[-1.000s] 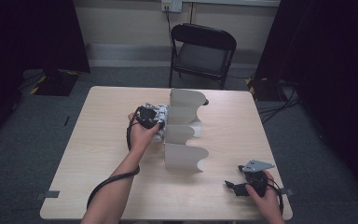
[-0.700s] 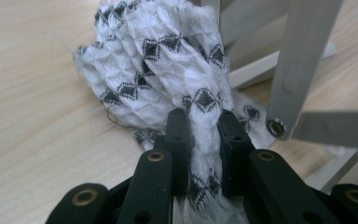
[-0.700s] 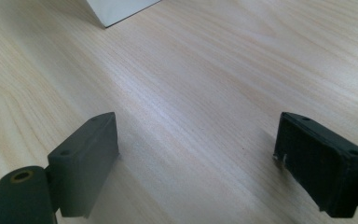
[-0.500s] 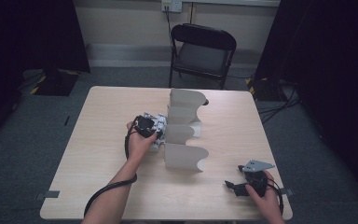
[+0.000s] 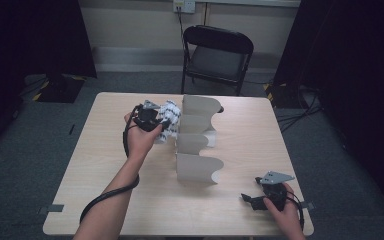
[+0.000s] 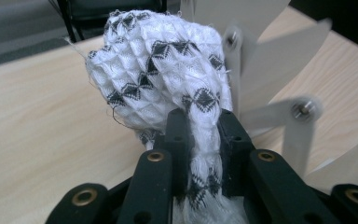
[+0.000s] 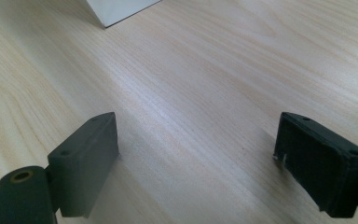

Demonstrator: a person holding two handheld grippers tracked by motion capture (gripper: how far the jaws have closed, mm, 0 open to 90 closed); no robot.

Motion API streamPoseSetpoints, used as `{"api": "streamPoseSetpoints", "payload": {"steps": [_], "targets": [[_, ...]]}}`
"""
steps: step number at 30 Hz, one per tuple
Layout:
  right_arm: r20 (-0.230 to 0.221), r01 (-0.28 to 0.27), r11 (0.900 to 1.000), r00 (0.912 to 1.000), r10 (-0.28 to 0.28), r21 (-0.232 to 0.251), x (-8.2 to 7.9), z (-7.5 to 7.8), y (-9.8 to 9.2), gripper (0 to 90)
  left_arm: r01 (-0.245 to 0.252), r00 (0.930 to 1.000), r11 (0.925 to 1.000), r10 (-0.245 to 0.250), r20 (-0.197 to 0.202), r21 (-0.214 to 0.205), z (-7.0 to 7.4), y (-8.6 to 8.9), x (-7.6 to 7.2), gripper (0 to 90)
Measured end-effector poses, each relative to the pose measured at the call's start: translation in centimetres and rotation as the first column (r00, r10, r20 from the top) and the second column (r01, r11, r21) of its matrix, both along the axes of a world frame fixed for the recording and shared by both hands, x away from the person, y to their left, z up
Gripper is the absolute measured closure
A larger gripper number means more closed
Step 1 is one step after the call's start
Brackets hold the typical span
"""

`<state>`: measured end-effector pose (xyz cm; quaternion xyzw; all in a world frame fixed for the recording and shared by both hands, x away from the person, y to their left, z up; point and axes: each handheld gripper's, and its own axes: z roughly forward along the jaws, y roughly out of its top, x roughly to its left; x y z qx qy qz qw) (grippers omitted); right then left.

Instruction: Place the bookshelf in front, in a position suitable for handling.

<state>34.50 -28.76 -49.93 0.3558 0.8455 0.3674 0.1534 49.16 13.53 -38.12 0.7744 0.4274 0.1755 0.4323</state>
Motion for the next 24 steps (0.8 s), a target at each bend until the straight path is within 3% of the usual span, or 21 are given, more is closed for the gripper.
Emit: {"api": "streamPoseSetpoints", "payload": {"steps": [4, 9, 13, 15, 23, 24], "targets": [[0.001, 0.000, 1.0000, 1.0000, 0.000, -0.002, 0.0, 0.0, 0.0, 12.7, 0.011, 0.9999, 0.9999, -0.011, 0.005, 0.000, 0.3, -0.1, 0.0, 77.4], [0.001, -0.001, 1.0000, 1.0000, 0.001, 0.000, 0.0, 0.0, 0.0, 12.8, 0.018, 0.9998, 0.9998, -0.017, -0.006, 0.003, -0.5, -0.3, 0.0, 77.4], [0.001, -0.001, 1.0000, 1.0000, 0.001, 0.000, 0.0, 0.0, 0.0, 12.8, 0.018, 0.9998, 0.9998, -0.017, -0.011, 0.002, -1.3, -0.5, -0.1, 77.4], [0.000, 0.000, 1.0000, 1.0000, 0.000, 0.000, 0.0, 0.0, 0.0, 12.7, 0.031, 0.9992, 0.9993, -0.030, -0.026, 0.020, -1.8, -0.5, -0.2, 77.4], [0.000, 0.000, 1.0000, 1.0000, 0.000, 0.000, 0.0, 0.0, 0.0, 12.7, 0.028, 0.9976, 0.9994, -0.027, -0.064, 0.018, -4.3, -1.0, -0.2, 77.4], [0.000, 0.000, 1.0000, 1.0000, 0.000, 0.000, 0.0, 0.0, 0.0, 12.8, 0.040, 0.9968, 0.9987, -0.037, -0.070, 0.034, -4.6, -1.0, -0.2, 77.4]]}}
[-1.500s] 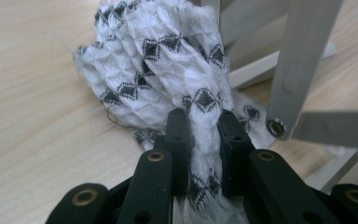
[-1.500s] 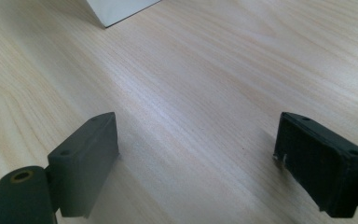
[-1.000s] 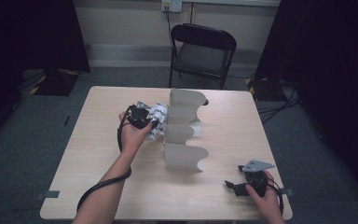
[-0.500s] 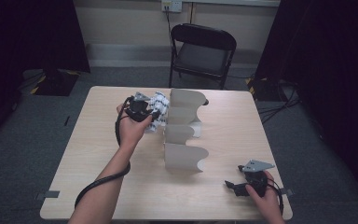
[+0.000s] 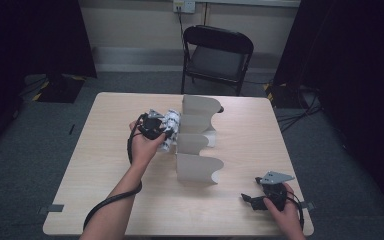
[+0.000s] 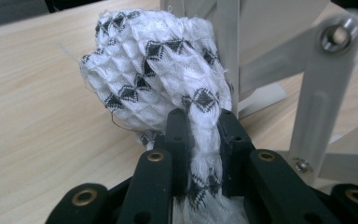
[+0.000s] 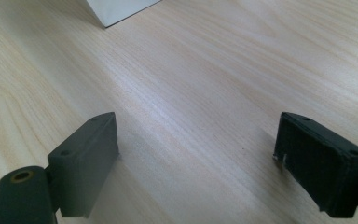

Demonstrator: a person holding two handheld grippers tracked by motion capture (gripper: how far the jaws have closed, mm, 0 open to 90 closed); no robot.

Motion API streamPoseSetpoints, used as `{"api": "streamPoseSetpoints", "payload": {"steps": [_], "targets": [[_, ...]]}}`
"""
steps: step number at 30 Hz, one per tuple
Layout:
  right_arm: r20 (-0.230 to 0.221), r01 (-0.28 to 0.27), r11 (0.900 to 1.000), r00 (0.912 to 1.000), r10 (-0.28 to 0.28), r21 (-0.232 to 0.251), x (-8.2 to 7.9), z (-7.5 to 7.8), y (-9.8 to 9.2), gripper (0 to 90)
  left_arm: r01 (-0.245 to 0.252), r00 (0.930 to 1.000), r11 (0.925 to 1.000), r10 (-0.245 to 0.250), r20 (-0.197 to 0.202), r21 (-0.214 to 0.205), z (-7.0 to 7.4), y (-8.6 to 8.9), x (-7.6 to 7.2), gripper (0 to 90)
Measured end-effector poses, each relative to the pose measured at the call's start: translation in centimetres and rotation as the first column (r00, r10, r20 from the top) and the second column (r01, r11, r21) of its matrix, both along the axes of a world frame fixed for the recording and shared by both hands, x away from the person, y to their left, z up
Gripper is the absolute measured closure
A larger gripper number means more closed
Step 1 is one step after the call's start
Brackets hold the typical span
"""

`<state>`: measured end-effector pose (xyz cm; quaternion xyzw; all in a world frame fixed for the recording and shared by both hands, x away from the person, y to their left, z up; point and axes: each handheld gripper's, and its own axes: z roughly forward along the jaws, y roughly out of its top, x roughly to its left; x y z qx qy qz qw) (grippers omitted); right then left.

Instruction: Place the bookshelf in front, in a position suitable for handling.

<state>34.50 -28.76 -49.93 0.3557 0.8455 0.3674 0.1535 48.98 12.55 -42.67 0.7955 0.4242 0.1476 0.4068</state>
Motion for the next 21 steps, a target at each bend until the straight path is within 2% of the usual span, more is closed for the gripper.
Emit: {"api": "streamPoseSetpoints", "payload": {"steps": [7, 15, 17, 21], "targets": [[0.000, 0.001, 1.0000, 1.0000, -0.001, 0.000, 0.0, 0.0, 0.0, 12.8, -0.013, 0.9992, 0.9999, 0.013, -0.039, -0.005, -2.4, -0.5, -0.1, 77.3], [0.000, 0.000, 1.0000, 1.0000, 0.000, 0.001, 0.0, 0.0, 0.0, 12.7, -0.008, 0.9967, 0.9993, 0.011, -0.080, 0.036, -5.0, -0.6, -0.5, 77.2], [0.000, 0.000, 1.0000, 1.0000, 0.000, 0.001, 0.0, 0.0, 0.0, 12.8, -0.004, 0.9963, 0.9997, 0.006, -0.085, 0.023, -5.7, -0.6, -0.6, 77.2], [0.000, -0.001, 1.0000, 1.0000, 0.001, 0.001, 0.0, 0.0, 0.0, 12.7, 0.003, 0.9963, 0.9987, 0.002, -0.085, 0.052, -5.4, -0.6, -0.6, 77.2]]}}
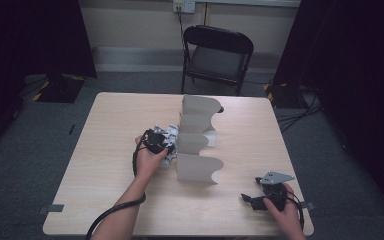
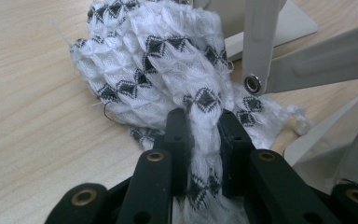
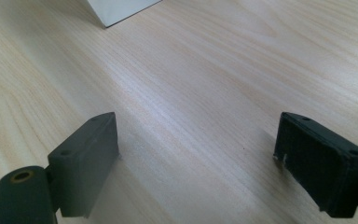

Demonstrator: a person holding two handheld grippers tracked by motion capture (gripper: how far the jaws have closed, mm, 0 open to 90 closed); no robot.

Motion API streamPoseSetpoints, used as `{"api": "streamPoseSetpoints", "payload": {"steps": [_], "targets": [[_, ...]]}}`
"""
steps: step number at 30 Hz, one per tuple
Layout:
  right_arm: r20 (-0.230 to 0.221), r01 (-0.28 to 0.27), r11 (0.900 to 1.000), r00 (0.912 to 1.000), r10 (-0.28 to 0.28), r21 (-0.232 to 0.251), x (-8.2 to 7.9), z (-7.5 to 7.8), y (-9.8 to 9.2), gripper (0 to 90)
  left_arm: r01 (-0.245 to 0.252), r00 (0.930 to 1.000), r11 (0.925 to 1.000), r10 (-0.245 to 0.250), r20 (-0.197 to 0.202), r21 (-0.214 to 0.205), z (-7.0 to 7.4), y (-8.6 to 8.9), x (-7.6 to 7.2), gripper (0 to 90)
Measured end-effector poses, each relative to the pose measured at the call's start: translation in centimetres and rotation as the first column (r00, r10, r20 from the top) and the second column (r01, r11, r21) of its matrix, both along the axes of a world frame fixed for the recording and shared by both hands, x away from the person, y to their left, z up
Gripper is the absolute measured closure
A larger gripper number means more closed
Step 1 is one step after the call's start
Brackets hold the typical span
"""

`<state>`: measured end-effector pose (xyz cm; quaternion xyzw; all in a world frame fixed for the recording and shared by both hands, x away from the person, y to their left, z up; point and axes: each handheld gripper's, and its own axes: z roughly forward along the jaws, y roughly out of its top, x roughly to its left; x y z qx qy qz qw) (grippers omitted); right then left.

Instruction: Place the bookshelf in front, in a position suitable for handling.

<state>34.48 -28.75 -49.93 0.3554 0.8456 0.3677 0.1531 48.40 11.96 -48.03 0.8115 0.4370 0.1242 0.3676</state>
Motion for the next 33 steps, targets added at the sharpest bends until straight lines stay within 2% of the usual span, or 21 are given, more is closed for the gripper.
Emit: {"api": "streamPoseSetpoints", "payload": {"steps": [2, 6, 8, 10, 11, 12, 14, 16, 17, 20, 21, 23, 24, 26, 27, 28, 33], "targets": [[-0.001, 0.000, 1.0000, 1.0000, 0.000, 0.000, 0.0, 0.0, 0.0, 12.7, -0.018, 0.9998, 0.9998, 0.018, 0.005, -0.008, 0.5, 0.3, 0.1, 77.2], [-0.001, 0.000, 1.0000, 1.0000, 0.000, 0.000, 0.0, 0.0, 0.0, 12.6, -0.049, 0.9982, 0.9987, 0.049, 0.034, -0.014, 2.9, 1.4, 0.3, 77.2], [-0.001, 0.000, 1.0000, 1.0000, 0.000, -0.001, 0.0, 0.0, 0.0, 12.7, -0.066, 0.9952, 0.9973, 0.068, 0.070, -0.032, 4.7, 2.1, 0.4, 77.2], [-0.002, -0.002, 1.0000, 1.0000, 0.002, 0.001, 0.0, 0.0, 0.0, 12.6, -0.075, 0.9918, 0.9951, 0.081, 0.099, -0.064, 6.4, 2.6, 0.4, 77.1], [-0.002, -0.003, 1.0000, 1.0000, 0.003, 0.001, 0.0, 0.0, 0.0, 12.6, -0.083, 0.9885, 0.9921, 0.094, 0.118, -0.094, 7.3, 2.6, 0.5, 77.1], [-0.001, -0.004, 1.0000, 1.0000, 0.004, 0.001, 0.0, 0.0, 0.0, 12.5, -0.067, 0.9878, 0.9946, 0.077, 0.135, -0.079, 8.3, 2.8, 0.5, 77.1], [-0.002, -0.003, 1.0000, 1.0000, 0.003, 0.001, 0.0, 0.0, 0.0, 12.5, -0.052, 0.9832, 0.9952, 0.065, 0.170, -0.083, 10.1, 2.6, 0.5, 77.1], [-0.002, -0.003, 1.0000, 1.0000, 0.003, 0.000, 0.0, 0.0, 0.0, 12.5, -0.046, 0.9798, 0.9943, 0.064, 0.190, -0.096, 11.2, 2.2, 0.5, 77.1], [-0.002, -0.003, 1.0000, 1.0000, 0.003, 0.001, 0.0, 0.0, 0.0, 12.5, -0.036, 0.9795, 0.9959, 0.051, 0.195, -0.084, 11.5, 2.1, 0.5, 77.1], [-0.001, -0.003, 1.0000, 1.0000, 0.003, 0.000, 0.0, 0.0, 0.0, 12.5, -0.016, 0.9779, 0.9961, 0.033, 0.206, -0.087, 11.7, 1.2, 0.5, 77.1], [-0.001, -0.003, 1.0000, 1.0000, 0.003, 0.000, 0.0, 0.0, 0.0, 12.6, -0.007, 0.9791, 0.9974, 0.022, 0.202, -0.072, 11.5, 1.0, 0.5, 77.1], [-0.001, -0.003, 1.0000, 1.0000, 0.003, 0.000, 0.0, 0.0, 0.0, 12.6, -0.010, 0.9808, 0.9969, 0.025, 0.193, -0.078, 10.9, 0.5, 0.5, 77.1], [-0.002, -0.003, 1.0000, 1.0000, 0.003, 0.000, 0.0, 0.0, 0.0, 12.5, -0.003, 0.9827, 0.9978, 0.016, 0.185, -0.066, 10.6, 0.5, 0.6, 77.1], [-0.001, -0.003, 1.0000, 1.0000, 0.003, 0.000, 0.0, 0.0, 0.0, 12.5, -0.016, 0.9849, 0.9967, 0.030, 0.171, -0.080, 9.9, 0.3, 0.6, 77.1], [-0.001, -0.003, 1.0000, 1.0000, 0.003, 0.001, 0.0, 0.0, 0.0, 12.5, -0.008, 0.9868, 0.9980, 0.018, 0.161, -0.062, 9.6, 0.3, 0.7, 77.1], [-0.001, -0.003, 1.0000, 1.0000, 0.003, 0.001, 0.0, 0.0, 0.0, 12.6, -0.021, 0.9865, 0.9973, 0.032, 0.161, -0.070, 9.3, 0.2, 0.8, 77.1], [-0.001, -0.003, 1.0000, 1.0000, 0.003, 0.001, 0.0, 0.0, 0.0, 12.6, -0.013, 0.9907, 0.9980, 0.021, 0.134, -0.061, 8.2, 0.0, 0.9, 77.1]]}}
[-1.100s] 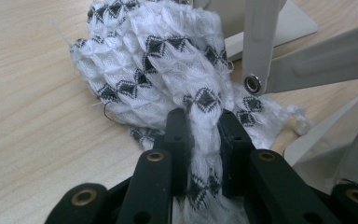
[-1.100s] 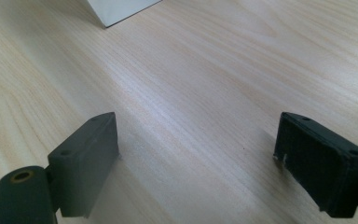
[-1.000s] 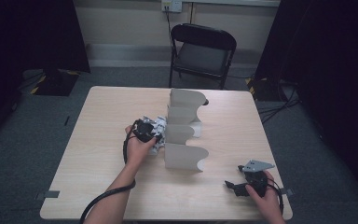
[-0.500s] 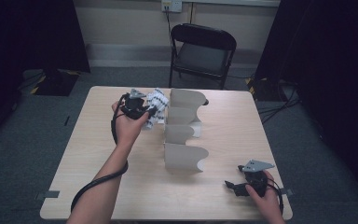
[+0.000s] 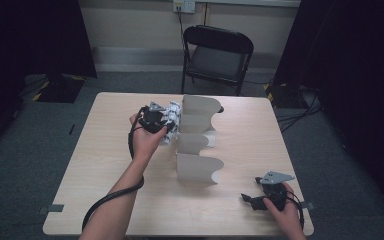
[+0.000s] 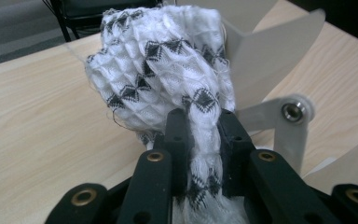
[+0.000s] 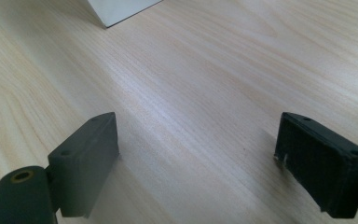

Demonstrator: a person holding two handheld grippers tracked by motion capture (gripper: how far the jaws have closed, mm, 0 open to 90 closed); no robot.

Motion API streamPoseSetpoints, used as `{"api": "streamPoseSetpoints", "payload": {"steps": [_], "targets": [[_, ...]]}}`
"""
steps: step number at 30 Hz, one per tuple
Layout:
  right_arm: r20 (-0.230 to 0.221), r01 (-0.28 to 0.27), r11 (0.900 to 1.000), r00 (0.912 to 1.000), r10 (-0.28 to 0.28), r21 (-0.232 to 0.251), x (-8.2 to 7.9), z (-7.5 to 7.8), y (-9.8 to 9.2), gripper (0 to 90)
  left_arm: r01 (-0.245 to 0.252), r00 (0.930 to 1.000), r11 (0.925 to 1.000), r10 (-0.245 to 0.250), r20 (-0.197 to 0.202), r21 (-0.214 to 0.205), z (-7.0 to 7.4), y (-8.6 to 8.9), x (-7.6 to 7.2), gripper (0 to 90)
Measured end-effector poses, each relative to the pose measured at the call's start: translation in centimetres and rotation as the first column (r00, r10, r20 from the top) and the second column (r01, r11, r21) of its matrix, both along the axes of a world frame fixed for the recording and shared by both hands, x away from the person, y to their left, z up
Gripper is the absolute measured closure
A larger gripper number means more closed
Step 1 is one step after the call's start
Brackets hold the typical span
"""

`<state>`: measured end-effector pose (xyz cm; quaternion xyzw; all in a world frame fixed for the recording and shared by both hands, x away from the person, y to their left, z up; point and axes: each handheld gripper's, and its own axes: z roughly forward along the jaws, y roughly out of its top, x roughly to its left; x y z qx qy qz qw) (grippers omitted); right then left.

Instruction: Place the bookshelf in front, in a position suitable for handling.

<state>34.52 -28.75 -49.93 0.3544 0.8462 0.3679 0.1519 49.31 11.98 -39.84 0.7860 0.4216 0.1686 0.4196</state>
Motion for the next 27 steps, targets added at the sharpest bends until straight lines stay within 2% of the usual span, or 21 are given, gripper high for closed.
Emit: {"api": "streamPoseSetpoints", "payload": {"steps": [1, 4, 5, 6, 12, 14, 19, 23, 24, 27], "targets": [[0.001, 0.000, 1.0000, 1.0000, 0.000, 0.000, 0.0, 0.0, 0.0, 12.6, 0.006, 1.0000, 0.9999, -0.006, -0.006, 0.015, -0.1, 0.0, 0.0, 77.1], [0.000, 0.000, 1.0000, 1.0000, 0.000, 0.000, 0.0, 0.0, 0.0, 12.5, 0.002, 0.9998, 1.0000, -0.002, -0.019, 0.007, -0.9, 0.1, -0.3, 77.2], [0.000, 0.000, 1.0000, 1.0000, 0.000, 0.000, 0.0, 0.0, 0.0, 12.5, -0.007, 0.9997, 1.0000, 0.007, -0.024, -0.007, -1.3, 0.1, -0.5, 77.1], [0.000, 0.000, 1.0000, 1.0000, 0.000, 0.000, 0.0, 0.0, 0.0, 12.5, 0.005, 0.9995, 0.9999, -0.004, -0.033, 0.015, -1.5, 0.3, -0.6, 77.1], [0.000, 0.004, 1.0000, 1.0000, -0.004, -0.001, 0.0, 0.0, 0.0, 12.6, 0.003, 0.9982, 1.0000, -0.003, -0.059, 0.006, -3.7, 0.6, -1.6, 77.1], [0.000, 0.004, 1.0000, 1.0000, -0.004, -0.001, 0.0, 0.0, 0.0, 12.5, 0.018, 0.9977, 0.9995, -0.017, -0.066, 0.026, -4.4, 0.6, -1.9, 77.1], [0.002, 0.007, 1.0000, 1.0000, -0.007, -0.003, -0.1, 0.0, 0.1, 12.6, 0.017, 0.9961, 0.9988, -0.013, -0.087, 0.047, -6.0, 0.4, -2.4, 77.0], [0.003, 0.005, 1.0000, 1.0000, -0.005, -0.002, -0.1, 0.0, 0.1, 12.5, 0.021, 0.9927, 0.9965, -0.011, -0.120, 0.081, -7.5, 0.1, -2.5, 76.8], [0.003, 0.005, 1.0000, 1.0000, -0.005, -0.002, -0.1, 0.0, 0.1, 12.5, 0.012, 0.9921, 0.9974, -0.002, -0.126, 0.071, -8.0, 0.0, -2.5, 76.7], [0.003, 0.005, 1.0000, 1.0000, -0.005, -0.002, -0.1, 0.0, 0.1, 12.6, 0.021, 0.9908, 0.9968, -0.011, -0.135, 0.078, -8.2, 0.1, -2.5, 76.6]]}}
